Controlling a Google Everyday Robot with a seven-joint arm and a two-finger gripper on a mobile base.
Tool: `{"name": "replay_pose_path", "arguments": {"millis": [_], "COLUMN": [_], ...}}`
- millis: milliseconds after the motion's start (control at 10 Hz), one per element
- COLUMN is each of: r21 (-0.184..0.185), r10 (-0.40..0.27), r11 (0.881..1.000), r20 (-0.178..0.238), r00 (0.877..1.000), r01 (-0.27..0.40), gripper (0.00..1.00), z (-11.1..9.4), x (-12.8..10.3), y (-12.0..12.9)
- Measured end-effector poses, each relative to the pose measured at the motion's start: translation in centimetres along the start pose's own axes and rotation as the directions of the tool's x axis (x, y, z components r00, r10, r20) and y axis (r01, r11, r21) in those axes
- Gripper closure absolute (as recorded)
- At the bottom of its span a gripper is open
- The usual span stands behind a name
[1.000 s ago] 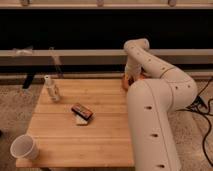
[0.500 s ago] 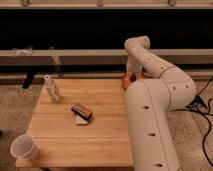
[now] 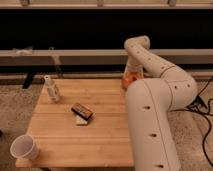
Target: Place the pepper in the ceramic bowl
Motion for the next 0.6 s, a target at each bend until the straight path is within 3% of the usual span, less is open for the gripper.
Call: {"name": "replay_pose_path", "arguments": {"millis": [600], "r21": [-0.001], "r10": [0.001], "r11": [1.000], "r20": [-0.001], "r00": [1.000], "r01": [-0.001], "gripper": [0.24], "z": [0.04], "x": [0.04], "y": [-0.09]}}
